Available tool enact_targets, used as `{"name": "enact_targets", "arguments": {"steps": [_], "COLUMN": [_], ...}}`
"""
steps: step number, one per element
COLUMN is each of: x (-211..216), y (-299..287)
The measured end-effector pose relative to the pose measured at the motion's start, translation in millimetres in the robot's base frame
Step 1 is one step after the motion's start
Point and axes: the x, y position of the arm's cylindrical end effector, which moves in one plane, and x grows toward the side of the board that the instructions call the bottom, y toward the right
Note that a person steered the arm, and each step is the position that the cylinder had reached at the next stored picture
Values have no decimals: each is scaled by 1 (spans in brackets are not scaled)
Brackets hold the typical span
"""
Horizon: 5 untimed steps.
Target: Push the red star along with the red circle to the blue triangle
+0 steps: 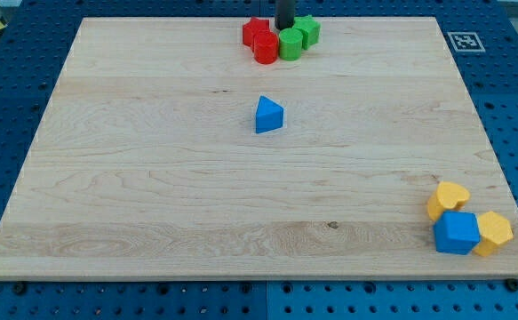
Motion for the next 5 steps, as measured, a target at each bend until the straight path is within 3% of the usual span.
{"name": "enact_targets", "arguments": {"steps": [3, 5], "x": [-16, -17], "y": [7, -77]}}
